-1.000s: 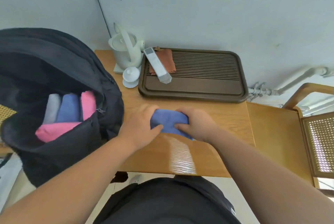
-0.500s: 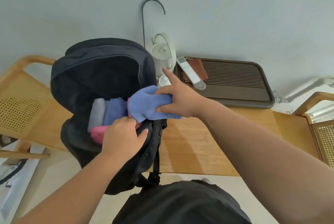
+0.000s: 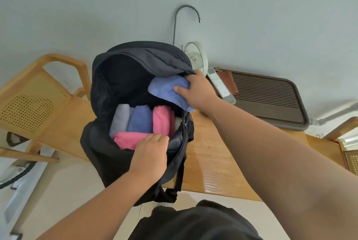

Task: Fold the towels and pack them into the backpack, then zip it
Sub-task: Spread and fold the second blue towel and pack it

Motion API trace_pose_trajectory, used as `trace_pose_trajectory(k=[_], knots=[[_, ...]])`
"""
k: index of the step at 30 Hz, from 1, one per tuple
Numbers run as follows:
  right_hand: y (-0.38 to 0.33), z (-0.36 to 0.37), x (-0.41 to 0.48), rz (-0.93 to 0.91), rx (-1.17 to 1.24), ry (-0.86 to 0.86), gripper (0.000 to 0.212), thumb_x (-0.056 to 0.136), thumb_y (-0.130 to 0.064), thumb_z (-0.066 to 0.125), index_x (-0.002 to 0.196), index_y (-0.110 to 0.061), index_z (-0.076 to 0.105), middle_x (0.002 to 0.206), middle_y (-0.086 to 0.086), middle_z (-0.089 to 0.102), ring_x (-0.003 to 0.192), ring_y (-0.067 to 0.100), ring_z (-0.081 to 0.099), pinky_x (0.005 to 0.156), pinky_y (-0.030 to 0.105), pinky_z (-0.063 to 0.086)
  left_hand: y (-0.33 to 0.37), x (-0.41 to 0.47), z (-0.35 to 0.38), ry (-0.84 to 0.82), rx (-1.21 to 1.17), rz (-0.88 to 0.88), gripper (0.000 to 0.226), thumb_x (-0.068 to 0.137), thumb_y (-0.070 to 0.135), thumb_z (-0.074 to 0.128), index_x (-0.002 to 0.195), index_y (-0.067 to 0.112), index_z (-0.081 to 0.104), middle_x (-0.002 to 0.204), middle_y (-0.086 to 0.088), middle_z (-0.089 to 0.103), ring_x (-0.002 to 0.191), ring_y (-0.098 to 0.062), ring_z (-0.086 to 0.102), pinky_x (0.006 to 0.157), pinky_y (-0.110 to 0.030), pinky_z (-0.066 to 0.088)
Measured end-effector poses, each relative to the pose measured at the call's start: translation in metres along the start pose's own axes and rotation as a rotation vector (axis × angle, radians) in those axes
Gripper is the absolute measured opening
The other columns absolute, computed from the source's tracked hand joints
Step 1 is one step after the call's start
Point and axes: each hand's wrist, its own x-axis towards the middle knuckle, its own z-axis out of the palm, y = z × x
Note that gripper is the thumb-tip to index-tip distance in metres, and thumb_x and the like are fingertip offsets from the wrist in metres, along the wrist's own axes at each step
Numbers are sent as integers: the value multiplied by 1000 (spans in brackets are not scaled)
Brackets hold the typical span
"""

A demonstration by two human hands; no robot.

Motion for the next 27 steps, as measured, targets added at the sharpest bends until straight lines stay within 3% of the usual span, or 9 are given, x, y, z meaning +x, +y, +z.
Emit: trace_pose_trajectory(k=[5, 8, 10, 13, 17, 21, 25, 27], knots=[[24, -29, -7, 23, -33, 55, 32, 92, -36, 62, 108, -8, 68, 119, 4, 51, 94, 23, 59, 86, 35, 48, 27, 19, -7, -1, 10, 140, 30, 67, 5, 75, 77, 21, 52, 72, 7, 50, 67, -16, 48, 57, -29, 40], [48, -59, -17, 76, -59, 87, 29, 93, -36, 63, 103, -9, 66, 109, 0, 47, 88, 17, 52, 78, 30, 42, 63, 32, -13, -26, -33, 239, 32, 69, 4, 72, 75, 23, 47, 70, 8, 47, 64, -14, 46, 55, -26, 33], [69, -82, -25, 126, -81, 99, 28, 91, -40, 64, 97, -12, 64, 105, 0, 46, 84, 19, 51, 72, 29, 37, 92, 39, -14, -37, -57, 305, 35, 73, 5, 68, 77, 25, 38, 73, 8, 43, 66, -14, 43, 57, -27, 30], [97, -112, -40, 166, -93, 76, 32, 89, -42, 66, 93, -10, 64, 103, 4, 51, 84, 24, 55, 70, 29, 37, 135, 45, -10, -76, -58, 380, 23, 87, 9, 52, 83, 23, 35, 82, 8, 38, 76, -14, 37, 65, -28, 29], [123, -135, -61, 159, -119, 27, 33, 87, -43, 66, 92, -10, 67, 100, 6, 53, 83, 24, 57, 69, 33, 43, 180, 43, -2, -143, -102, 396, 19, 93, 14, 50, 87, 23, 35, 87, 8, 41, 82, -13, 42, 65, -27, 32], [151, -143, -79, 190, -95, 26, 31, 86, -43, 67, 77, -13, 63, 95, 7, 54, 73, 22, 56, 62, 35, 44, 203, 33, 18, -224, -108, 344, 20, 94, 17, 53, 87, 25, 36, 90, 7, 47, 82, -14, 47, 66, -29, 39], [167, -140, -95, 152, -74, 22, 26, 88, -41, 65, 81, -16, 64, 109, 4, 48, 81, 24, 59, 70, 34, 48, 212, 18, 31, -221, -101, 356, 14, 86, 21, 65, 90, 20, 52, 84, 5, 55, 77, -17, 55, 61, -31, 47], [169, -134, -100, 148, -69, 29, 27, 89, -42, 63, 89, -15, 66, 115, 2, 45, 83, 25, 60, 74, 36, 50, 217, 8, 30, -210, -59, 325, 14, 95, 30, 58, 104, 19, 55, 94, 5, 58, 85, -16, 56, 67, -28, 45]])
